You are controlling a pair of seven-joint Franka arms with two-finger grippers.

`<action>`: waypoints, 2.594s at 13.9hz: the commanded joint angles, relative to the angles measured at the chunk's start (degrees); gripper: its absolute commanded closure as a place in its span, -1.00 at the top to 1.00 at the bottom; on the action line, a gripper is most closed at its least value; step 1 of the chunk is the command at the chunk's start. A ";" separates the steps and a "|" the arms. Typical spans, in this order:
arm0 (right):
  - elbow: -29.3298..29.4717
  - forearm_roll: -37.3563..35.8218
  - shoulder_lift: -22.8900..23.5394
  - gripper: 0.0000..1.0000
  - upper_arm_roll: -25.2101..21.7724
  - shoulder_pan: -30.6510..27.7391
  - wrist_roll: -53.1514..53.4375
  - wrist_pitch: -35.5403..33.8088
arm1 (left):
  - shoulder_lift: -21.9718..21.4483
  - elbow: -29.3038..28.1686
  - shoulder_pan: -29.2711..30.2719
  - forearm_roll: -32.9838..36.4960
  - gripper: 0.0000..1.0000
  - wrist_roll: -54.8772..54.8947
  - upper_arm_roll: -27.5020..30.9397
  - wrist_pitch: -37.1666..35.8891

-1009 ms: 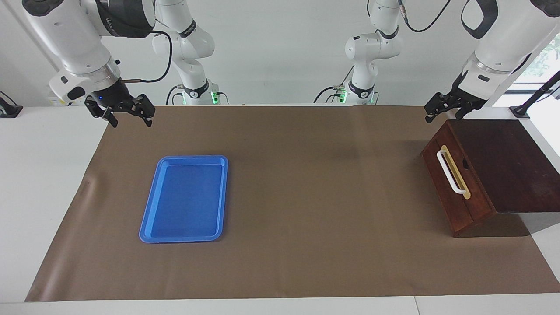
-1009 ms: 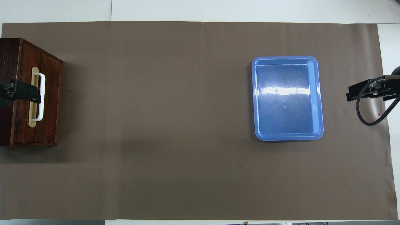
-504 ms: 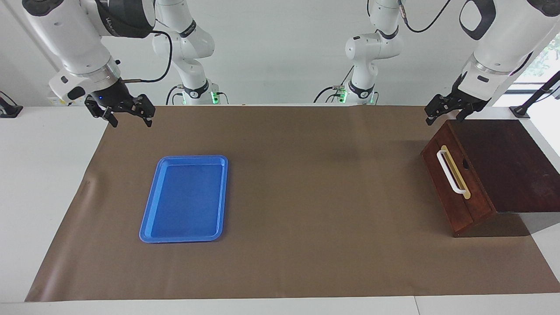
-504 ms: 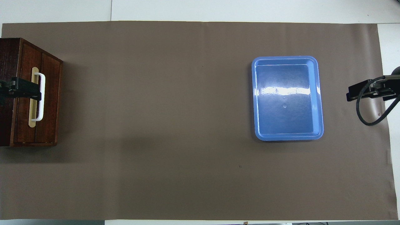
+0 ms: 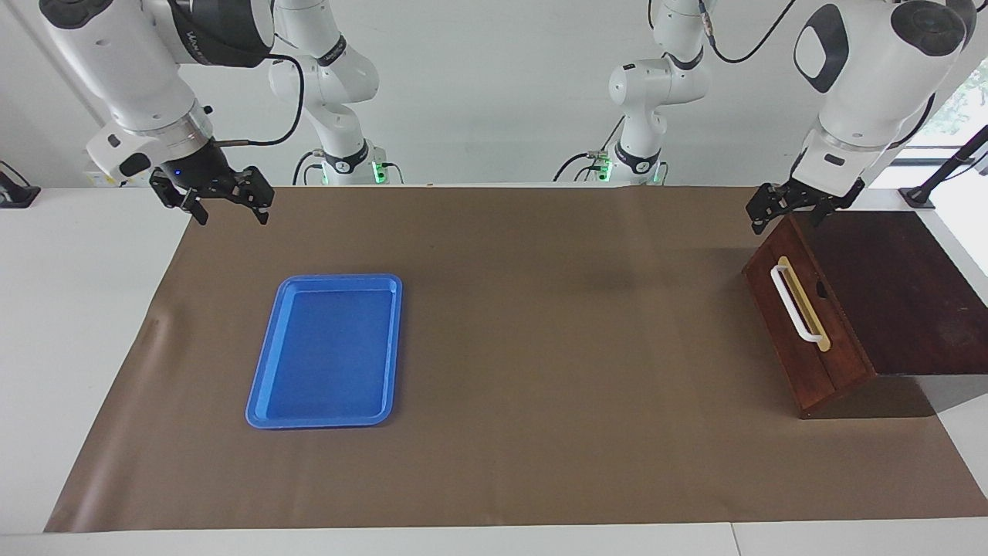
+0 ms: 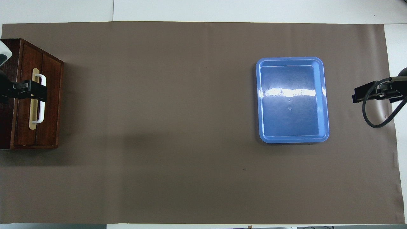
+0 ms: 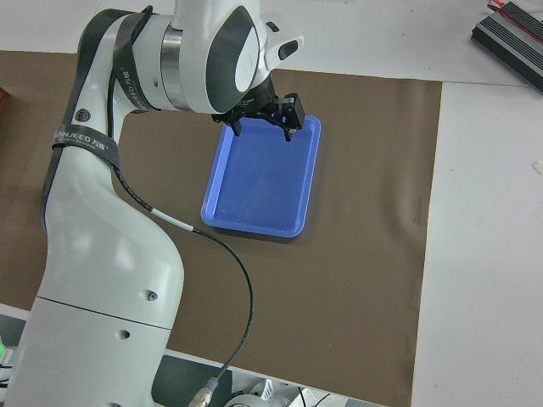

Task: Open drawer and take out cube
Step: 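Pull the white drawer handle outward with the left gripper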

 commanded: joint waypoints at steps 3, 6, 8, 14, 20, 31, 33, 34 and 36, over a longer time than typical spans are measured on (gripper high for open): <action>-1.02 -0.61 -0.74 1.00 0.57 -0.85 -1.16 0.01 | 0.43 -5.54 -1.05 5.04 1.00 -0.16 -0.05 6.37; -1.46 -0.61 -1.09 1.00 0.48 -0.85 -1.16 0.01 | 0.61 -8.78 -1.32 5.48 1.00 -0.86 -0.05 9.44; -1.90 -0.61 -1.18 1.00 0.48 -0.76 -1.16 0.10 | 1.40 -10.81 -2.10 8.72 1.00 -4.79 -0.32 11.37; -1.90 -0.61 -1.18 1.00 0.48 -0.76 -1.16 0.19 | 1.84 -17.05 -2.46 13.57 1.00 -7.89 -1.02 19.20; -3.66 -0.61 -1.97 1.00 0.57 -0.67 -0.73 2.56 | 3.59 -19.69 -2.29 19.19 1.00 -7.81 -0.85 24.65; -3.92 -0.61 -2.06 1.00 0.57 -0.76 -0.73 2.56 | 4.91 -22.77 -1.67 22.71 1.00 -7.37 1.61 31.95; -3.92 -0.61 -2.06 1.00 0.57 -0.67 -0.73 2.48 | 5.09 -23.21 -1.58 22.62 1.00 -7.37 1.62 32.56; -3.92 -0.61 -2.06 1.00 0.57 -0.67 -0.73 2.48 | 5.35 -23.47 -1.58 22.71 1.00 -7.37 1.70 33.09; -4.36 -0.61 -2.32 1.00 0.57 -0.67 -0.64 2.47 | 5.88 -23.65 -1.58 22.62 1.00 -7.45 1.70 33.44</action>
